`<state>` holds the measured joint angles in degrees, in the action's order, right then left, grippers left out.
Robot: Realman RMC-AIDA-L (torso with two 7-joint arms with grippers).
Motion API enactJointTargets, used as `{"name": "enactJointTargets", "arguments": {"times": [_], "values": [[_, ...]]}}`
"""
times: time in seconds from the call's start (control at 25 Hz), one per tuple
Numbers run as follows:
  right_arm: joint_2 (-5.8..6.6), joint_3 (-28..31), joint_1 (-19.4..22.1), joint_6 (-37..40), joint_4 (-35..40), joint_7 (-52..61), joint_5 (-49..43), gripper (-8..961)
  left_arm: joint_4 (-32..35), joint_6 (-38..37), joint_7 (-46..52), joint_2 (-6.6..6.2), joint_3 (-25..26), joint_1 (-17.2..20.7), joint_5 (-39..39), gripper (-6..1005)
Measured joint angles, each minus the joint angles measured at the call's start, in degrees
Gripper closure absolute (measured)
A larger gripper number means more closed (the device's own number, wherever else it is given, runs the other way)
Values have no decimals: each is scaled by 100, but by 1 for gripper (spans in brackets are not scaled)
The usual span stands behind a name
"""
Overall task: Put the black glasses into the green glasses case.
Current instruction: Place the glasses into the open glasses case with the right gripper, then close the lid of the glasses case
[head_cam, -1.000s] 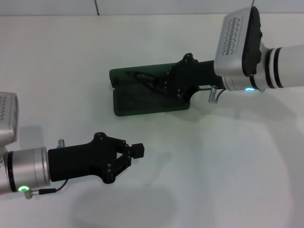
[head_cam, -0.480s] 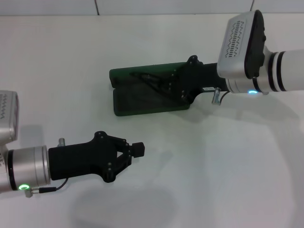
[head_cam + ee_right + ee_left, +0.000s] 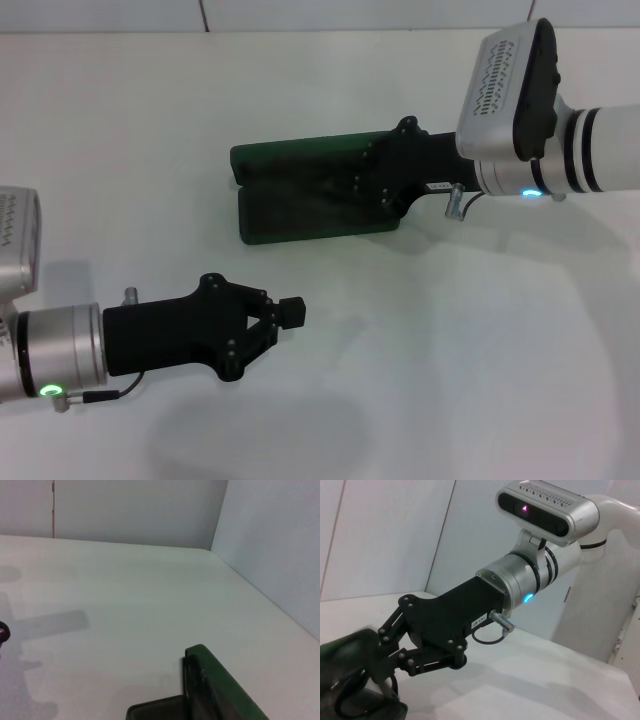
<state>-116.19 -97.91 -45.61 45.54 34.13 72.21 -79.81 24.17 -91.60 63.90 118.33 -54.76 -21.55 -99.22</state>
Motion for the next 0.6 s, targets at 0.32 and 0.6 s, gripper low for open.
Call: {"name": "enactJointTargets", "arguments": {"times": [0.32,0.6], "values": [[0,53,133,24,115,-2,26,703,0,-7,0,-3,23,-16,8,1000],[9,778,841,797,676,4,60,558,-1,12,0,-3,48,-39,69,1000]]}}
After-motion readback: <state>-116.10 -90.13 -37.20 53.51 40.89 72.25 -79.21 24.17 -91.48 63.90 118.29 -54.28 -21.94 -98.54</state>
